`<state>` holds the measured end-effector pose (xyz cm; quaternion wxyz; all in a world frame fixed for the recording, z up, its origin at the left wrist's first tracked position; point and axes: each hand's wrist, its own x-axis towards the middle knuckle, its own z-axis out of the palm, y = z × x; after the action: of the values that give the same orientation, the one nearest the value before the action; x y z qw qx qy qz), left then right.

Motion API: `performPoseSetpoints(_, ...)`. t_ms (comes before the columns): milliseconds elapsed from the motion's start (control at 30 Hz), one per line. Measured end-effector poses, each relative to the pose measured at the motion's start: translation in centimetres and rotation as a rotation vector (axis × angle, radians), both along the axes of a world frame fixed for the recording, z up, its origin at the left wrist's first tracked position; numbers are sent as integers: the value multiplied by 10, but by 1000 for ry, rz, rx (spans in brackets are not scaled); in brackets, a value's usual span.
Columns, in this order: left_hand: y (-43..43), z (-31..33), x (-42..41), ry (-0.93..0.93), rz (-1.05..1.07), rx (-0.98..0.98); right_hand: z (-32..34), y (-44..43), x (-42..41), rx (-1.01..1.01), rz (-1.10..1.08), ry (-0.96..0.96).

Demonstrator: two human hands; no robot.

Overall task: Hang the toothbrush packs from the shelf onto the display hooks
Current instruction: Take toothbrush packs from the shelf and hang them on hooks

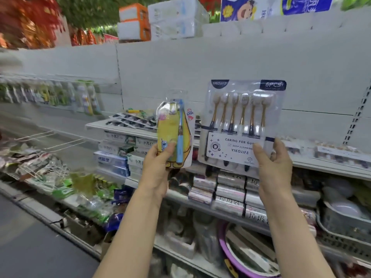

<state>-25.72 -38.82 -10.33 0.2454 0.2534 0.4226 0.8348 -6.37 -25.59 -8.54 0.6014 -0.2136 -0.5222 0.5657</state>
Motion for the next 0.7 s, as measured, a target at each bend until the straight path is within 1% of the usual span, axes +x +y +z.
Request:
performPoseSetpoints(167, -89, -9, -98, -19, 26, 19, -6, -64, -100, 67, 31, -100)
performPoseSetpoints(400, -200, -30, -221, -99, 98, 18, -15, -149, -239, 26, 131, -129)
performPoseSetpoints(533, -248, -44, -293, -122, 162, 20, -18, -184, -320, 39, 202, -135)
performPoseSetpoints(700, -285, -59, -391, -143, 245, 29, -32, -206, -432, 44, 255, -130)
